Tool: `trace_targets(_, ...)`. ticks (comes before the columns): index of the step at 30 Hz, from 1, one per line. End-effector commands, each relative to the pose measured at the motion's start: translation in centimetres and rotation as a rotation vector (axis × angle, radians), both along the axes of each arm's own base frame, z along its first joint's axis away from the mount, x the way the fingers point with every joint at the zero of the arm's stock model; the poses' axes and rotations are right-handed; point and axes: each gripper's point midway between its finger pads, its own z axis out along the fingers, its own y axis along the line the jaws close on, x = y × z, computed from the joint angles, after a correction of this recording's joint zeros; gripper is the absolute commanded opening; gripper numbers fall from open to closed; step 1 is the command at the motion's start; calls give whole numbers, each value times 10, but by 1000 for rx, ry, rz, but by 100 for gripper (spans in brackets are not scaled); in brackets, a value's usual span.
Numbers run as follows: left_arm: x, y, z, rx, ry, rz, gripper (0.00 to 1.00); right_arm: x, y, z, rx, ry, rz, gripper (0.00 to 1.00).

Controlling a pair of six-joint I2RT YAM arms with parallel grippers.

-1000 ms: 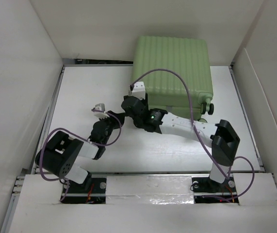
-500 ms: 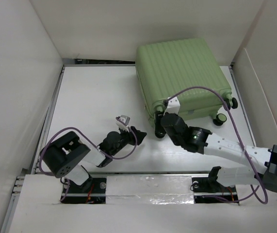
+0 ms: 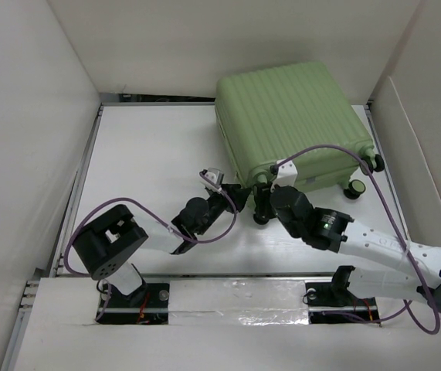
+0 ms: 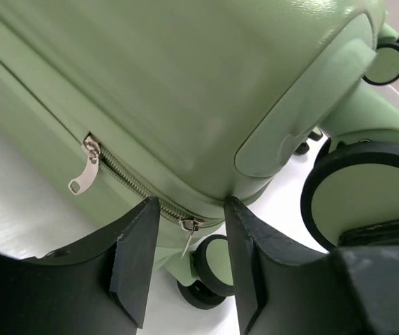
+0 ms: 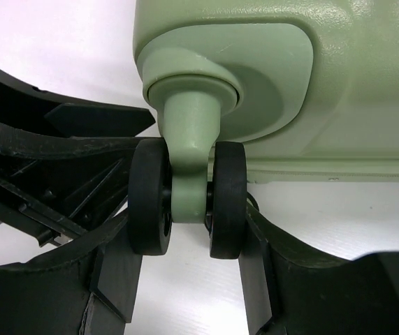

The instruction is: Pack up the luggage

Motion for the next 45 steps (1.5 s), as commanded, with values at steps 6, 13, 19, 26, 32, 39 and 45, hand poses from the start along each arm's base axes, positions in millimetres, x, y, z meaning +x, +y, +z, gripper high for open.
trace_targets(6,5,1,1,41,-36,11,39,8,-6,48,130,-107,-23,0)
trace_targets(13,-15,10,-9,57,-39,-47,46,9,-9,50,141,-113,-15,0)
trace_targets(19,-11,4,-16,79,-35,-54,42,8,-8,50,150,-115,-8,0)
trace_targets(26,-2,-16,-10,65,-42,-81,42,7,-8,48,150,-115,-3,0)
trace_targets(32,0,-24,-10,50,-33,-97,38,6,-8,48,156,-116,0,0)
trace_targets(39,7,-31,-11,43,-20,-86,10,4,-8,51,170,-119,11,0)
trace_targets(45,11,-17,-15,80,-16,-25,0,2,-18,49,170,-126,-13,0)
